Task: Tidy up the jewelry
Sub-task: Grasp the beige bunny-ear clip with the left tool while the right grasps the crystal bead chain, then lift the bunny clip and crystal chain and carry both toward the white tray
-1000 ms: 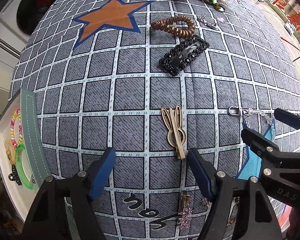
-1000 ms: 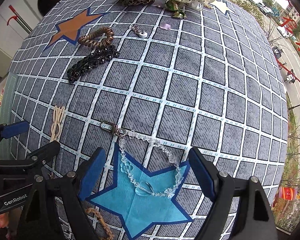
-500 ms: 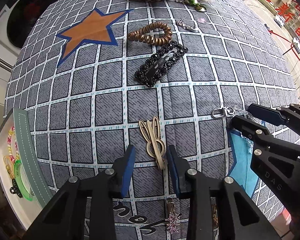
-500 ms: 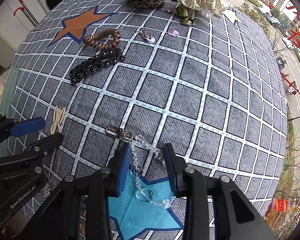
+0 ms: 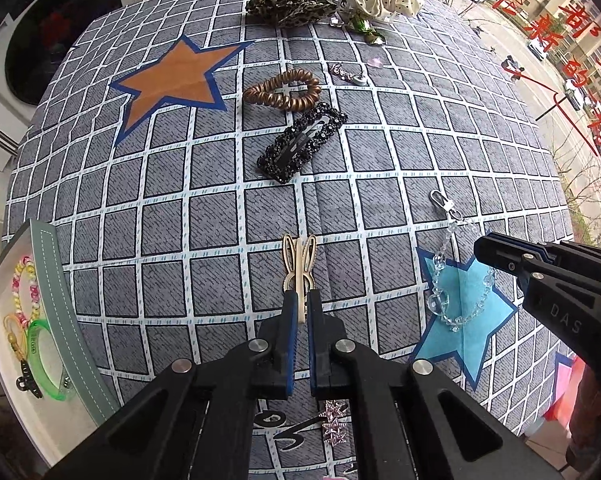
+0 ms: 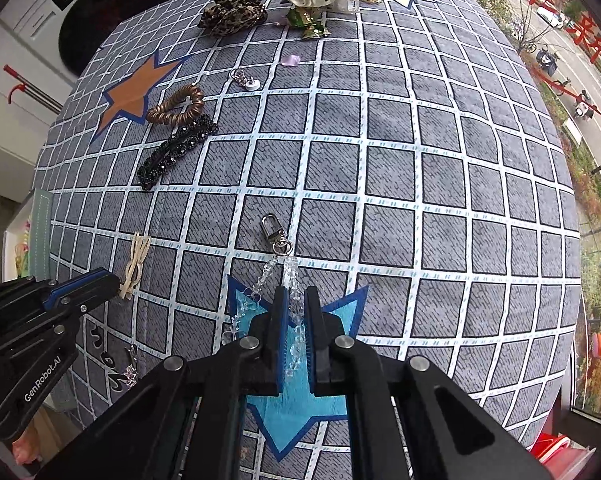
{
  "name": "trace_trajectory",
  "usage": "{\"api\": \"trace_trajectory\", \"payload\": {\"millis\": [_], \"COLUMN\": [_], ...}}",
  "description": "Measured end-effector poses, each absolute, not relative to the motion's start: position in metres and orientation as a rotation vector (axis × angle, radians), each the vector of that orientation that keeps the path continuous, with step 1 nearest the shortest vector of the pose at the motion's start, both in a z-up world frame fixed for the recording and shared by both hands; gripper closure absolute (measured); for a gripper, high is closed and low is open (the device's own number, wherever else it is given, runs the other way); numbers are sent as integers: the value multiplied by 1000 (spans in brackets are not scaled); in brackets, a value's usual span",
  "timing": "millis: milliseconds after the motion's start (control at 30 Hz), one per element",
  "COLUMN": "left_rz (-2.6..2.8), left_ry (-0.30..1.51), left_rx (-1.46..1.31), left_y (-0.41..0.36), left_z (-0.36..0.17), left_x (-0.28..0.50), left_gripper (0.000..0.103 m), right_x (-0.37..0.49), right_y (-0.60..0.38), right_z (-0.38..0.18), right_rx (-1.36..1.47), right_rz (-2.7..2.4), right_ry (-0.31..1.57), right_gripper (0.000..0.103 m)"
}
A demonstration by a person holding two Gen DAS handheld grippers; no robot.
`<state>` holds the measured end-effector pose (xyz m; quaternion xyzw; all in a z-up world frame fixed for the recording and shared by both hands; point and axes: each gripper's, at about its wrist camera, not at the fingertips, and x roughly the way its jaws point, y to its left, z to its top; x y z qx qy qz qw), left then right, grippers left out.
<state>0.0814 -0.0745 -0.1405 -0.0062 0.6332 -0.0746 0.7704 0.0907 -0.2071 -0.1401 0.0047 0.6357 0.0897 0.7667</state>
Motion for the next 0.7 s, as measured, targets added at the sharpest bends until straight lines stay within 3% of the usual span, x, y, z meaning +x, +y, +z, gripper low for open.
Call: {"api": "trace_trajectory", "payload": {"millis": [600,633,700], "left_rz": [-87,-86,-70], "left_ry": [1409,1412,1412], "left_rx": [44,49,49], "left_y": [-61,-61,-62], "left_z": [-155,-161,-164], "left_x": [77,78,79], "left_gripper": [90,86,0], "right_x": [63,62,63], "right_y": [-236,-237,-238], "right_z": [-134,-134,-134], "right_rx": [141,146,157], "right_rz": [150,149,146], "right_ry": [1391,1390,1391], "right_gripper": [95,95,95]}}
